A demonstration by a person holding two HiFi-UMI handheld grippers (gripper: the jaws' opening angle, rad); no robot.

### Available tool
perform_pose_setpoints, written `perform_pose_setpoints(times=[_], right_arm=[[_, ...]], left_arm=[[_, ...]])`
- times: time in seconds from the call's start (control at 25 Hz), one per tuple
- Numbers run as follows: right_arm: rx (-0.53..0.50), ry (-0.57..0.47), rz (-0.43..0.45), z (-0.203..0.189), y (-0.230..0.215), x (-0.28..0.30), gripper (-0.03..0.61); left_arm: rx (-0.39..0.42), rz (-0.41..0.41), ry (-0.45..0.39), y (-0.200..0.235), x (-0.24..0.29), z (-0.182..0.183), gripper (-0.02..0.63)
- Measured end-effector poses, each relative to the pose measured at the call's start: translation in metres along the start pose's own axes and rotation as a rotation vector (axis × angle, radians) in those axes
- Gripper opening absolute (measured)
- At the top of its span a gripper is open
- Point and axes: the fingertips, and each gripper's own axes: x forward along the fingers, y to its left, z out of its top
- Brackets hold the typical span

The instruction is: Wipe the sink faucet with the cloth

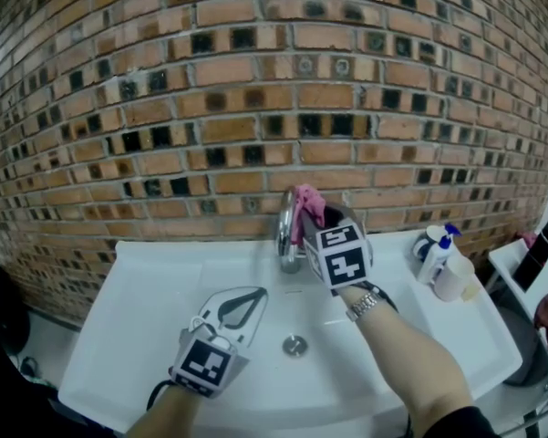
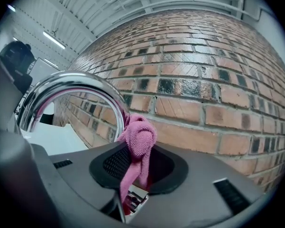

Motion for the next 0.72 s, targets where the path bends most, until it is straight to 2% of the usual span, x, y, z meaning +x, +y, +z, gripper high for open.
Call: perform_pose_setpoints(times=[0.72], right_arm=[[0.000, 0.075, 0.034, -0.040, 0.020, -0.006, 0.098]], left_arm=[[0.011, -0.004, 0.011, -0.002, 0.002, -0.002, 0.008]])
